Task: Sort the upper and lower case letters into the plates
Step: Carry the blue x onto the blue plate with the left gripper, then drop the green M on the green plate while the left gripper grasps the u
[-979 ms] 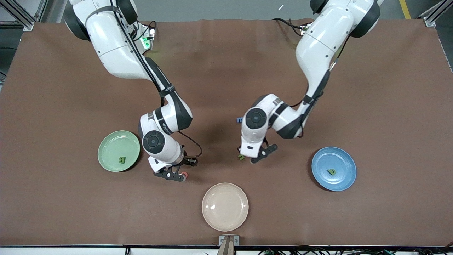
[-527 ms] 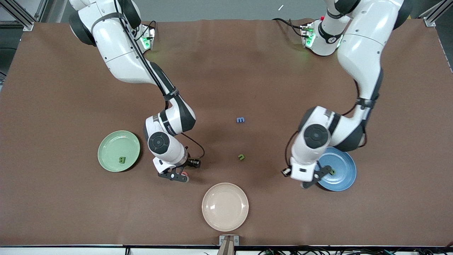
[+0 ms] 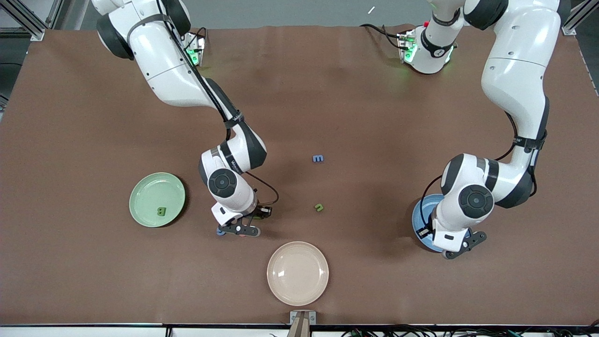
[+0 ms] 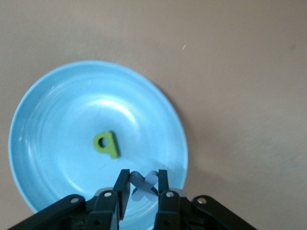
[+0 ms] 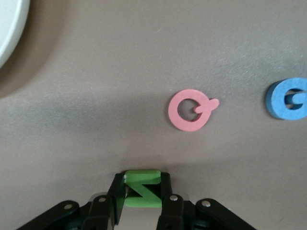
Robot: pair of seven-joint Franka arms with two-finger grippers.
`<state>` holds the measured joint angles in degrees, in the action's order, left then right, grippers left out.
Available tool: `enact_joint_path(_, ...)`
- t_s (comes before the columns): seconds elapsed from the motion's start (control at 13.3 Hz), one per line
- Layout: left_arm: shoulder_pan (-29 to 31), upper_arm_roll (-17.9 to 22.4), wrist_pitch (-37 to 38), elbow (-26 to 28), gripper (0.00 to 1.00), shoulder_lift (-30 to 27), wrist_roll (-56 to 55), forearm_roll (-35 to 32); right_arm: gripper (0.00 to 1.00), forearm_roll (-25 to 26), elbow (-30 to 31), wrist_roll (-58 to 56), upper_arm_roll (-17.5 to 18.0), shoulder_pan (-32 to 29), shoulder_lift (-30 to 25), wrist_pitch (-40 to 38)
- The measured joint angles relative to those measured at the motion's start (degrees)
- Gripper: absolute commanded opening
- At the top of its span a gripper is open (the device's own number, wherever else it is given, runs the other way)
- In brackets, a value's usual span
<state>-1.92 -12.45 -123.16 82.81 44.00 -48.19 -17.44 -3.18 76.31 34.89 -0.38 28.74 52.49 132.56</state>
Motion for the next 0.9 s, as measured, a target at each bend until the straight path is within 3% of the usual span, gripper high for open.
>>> enact_joint_path(0.38,0.01,-1.95,1.05,0.40,0.96,-0.03,1.99,0.00,0.08,1.05,-1.46,-1.94,-1.22,-1.37,-0.14,-4.16)
enact_joint_path(0.6,-2.34,-4.85,0.76,0.09,0.73,0.02,0.90,0.02,0.08,0.96,-3.87,-11.80,-1.34,-6.88,-1.73,-12.27)
enact_joint_path(0.9,-11.35,-5.04,-2.78,-5.82,0.63,3.85,-12.83,0.03,0.10,0.91,-4.40,-26.78,-1.25,-14.46,-5.29,-20.41)
